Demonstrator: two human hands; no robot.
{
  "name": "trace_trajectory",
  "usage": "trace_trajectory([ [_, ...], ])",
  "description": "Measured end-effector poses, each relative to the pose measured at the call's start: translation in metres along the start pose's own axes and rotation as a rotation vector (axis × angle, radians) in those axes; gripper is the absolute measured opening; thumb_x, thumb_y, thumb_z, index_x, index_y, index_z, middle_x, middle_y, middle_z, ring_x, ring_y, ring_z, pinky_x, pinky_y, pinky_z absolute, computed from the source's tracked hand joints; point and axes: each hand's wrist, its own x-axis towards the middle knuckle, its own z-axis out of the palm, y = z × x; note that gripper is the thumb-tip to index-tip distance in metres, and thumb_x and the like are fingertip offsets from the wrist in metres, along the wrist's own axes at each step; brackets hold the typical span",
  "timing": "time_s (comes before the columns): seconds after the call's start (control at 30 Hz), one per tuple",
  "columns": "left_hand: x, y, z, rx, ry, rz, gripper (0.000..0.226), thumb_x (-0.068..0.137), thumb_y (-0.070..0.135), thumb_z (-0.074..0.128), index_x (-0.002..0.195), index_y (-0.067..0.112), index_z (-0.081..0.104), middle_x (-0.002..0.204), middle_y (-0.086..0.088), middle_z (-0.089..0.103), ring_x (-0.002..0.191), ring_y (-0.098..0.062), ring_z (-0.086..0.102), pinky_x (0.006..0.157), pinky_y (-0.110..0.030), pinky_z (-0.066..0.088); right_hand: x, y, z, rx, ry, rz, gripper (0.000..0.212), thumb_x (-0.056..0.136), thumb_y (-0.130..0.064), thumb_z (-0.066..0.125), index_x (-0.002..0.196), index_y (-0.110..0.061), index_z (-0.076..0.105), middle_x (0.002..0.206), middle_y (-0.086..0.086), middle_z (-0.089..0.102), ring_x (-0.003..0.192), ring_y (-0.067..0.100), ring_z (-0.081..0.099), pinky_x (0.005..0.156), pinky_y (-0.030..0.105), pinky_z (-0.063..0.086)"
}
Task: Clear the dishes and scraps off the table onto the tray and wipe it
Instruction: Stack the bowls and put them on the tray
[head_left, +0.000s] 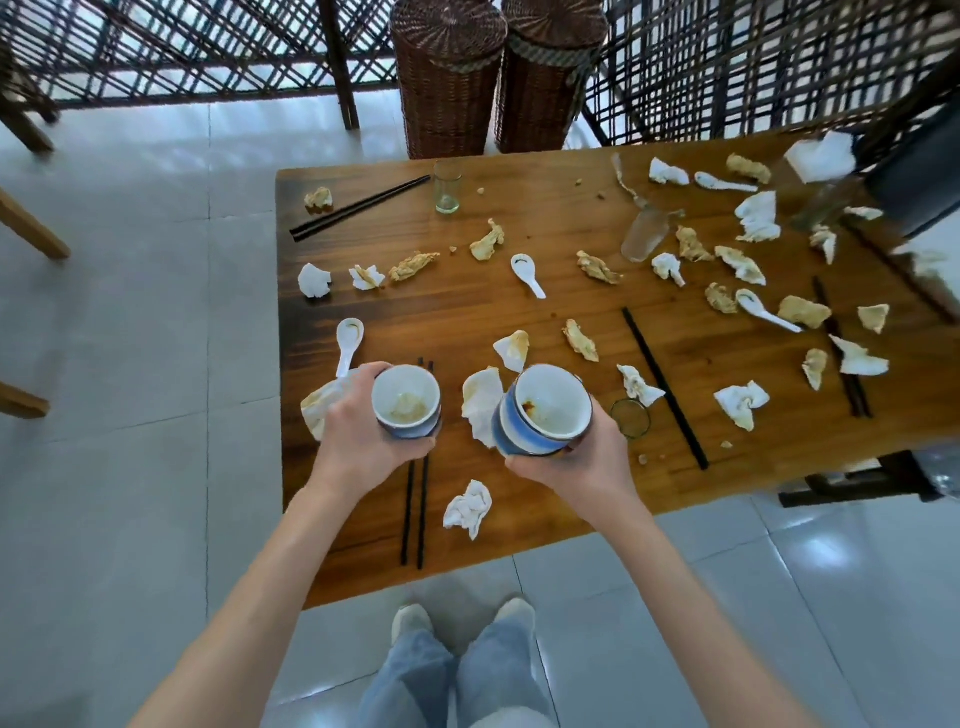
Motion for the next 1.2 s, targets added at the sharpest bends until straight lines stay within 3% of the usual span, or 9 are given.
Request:
trace_trajectory([
  [0.17, 0.022, 0.067, 0.029, 0.015, -0.109, 0.093, 0.089, 0.049, 0.028, 0.092, 0.122, 0.028, 0.04, 0.104, 0.017, 0.047, 0.099, -0.005, 0.045, 0.062, -0.005, 0.03, -0.003, 0.002, -0.064, 0.052, 0.129, 0.023, 0.069, 0.043, -0.039, 0.086, 0.101, -0.046, 0.049, 0.099, -0.037, 0.055, 0.103, -0.015, 0.05, 0.066, 0.002, 0.044],
  [0.33, 0.035, 0.148, 0.087, -0.04, -0.236, 0.206, 0.088, 0.044, 0.031, 0.093, 0.114, 0.037, 0.039, 0.097, 0.015, 0.053, 0.093, -0.008, 0.05, 0.063, -0.006, 0.033, -0.01, 0.021, -0.158, 0.091, 0.264, 0.036, 0.066, 0.047, -0.024, 0.09, 0.101, -0.039, 0.054, 0.099, -0.025, 0.061, 0.099, -0.008, 0.056, 0.076, 0.011, 0.048],
  [0.43, 0.033, 0.204, 0.137, -0.07, -0.27, 0.247, 0.083, 0.043, 0.036, 0.091, 0.104, 0.047, 0.036, 0.09, 0.027, 0.05, 0.09, -0.01, 0.051, 0.068, -0.013, 0.037, -0.015, 0.043, -0.224, 0.098, 0.338, 0.043, 0.072, 0.048, -0.019, 0.09, 0.112, -0.027, 0.058, 0.105, -0.016, 0.064, 0.102, 0.004, 0.06, 0.088, 0.031, 0.051],
  [0.5, 0.029, 0.242, 0.173, -0.097, -0.296, 0.269, 0.081, 0.043, 0.037, 0.09, 0.102, 0.048, 0.036, 0.091, 0.03, 0.049, 0.089, -0.007, 0.051, 0.063, -0.005, 0.035, -0.017, 0.061, -0.272, 0.089, 0.361, 0.04, 0.074, 0.048, -0.02, 0.09, 0.115, -0.024, 0.058, 0.107, -0.012, 0.064, 0.104, 0.009, 0.06, 0.091, 0.038, 0.05],
  [0.67, 0.018, 0.333, 0.269, -0.129, -0.317, 0.308, 0.083, 0.043, 0.033, 0.092, 0.105, 0.044, 0.038, 0.091, 0.029, 0.048, 0.091, -0.008, 0.049, 0.059, -0.005, 0.033, -0.02, 0.115, -0.394, 0.053, 0.433, 0.071, 0.075, 0.046, -0.023, 0.091, 0.113, -0.026, 0.058, 0.106, -0.017, 0.064, 0.102, 0.003, 0.059, 0.089, 0.031, 0.051],
  [0.83, 0.012, 0.407, 0.362, -0.153, -0.363, 0.308, 0.085, 0.044, 0.032, 0.092, 0.108, 0.041, 0.037, 0.096, 0.021, 0.047, 0.094, -0.01, 0.048, 0.059, -0.006, 0.032, -0.019, 0.171, -0.5, 0.032, 0.513, 0.13, 0.068, 0.043, -0.021, 0.091, 0.101, -0.034, 0.059, 0.092, -0.028, 0.064, 0.091, -0.011, 0.059, 0.073, 0.009, 0.046],
  [1.03, 0.024, 0.484, 0.466, -0.121, -0.437, 0.398, 0.083, 0.048, 0.036, 0.091, 0.114, 0.033, 0.041, 0.099, 0.02, 0.049, 0.091, -0.006, 0.051, 0.065, -0.007, 0.037, 0.0, 0.23, -0.603, 0.023, 0.573, 0.189, 0.066, 0.043, -0.018, 0.09, 0.096, -0.039, 0.056, 0.091, -0.027, 0.062, 0.085, -0.011, 0.059, 0.075, 0.016, 0.045],
  [1.2, 0.055, 0.541, 0.55, -0.07, -0.451, 0.437, 0.084, 0.051, 0.034, 0.091, 0.118, 0.03, 0.041, 0.109, 0.011, 0.051, 0.105, -0.015, 0.049, 0.083, -0.031, 0.046, 0.034, 0.269, -0.677, 0.027, 0.605, 0.227, 0.065, 0.041, -0.021, 0.089, 0.092, -0.042, 0.055, 0.088, -0.028, 0.062, 0.086, -0.012, 0.059, 0.076, 0.019, 0.047],
])
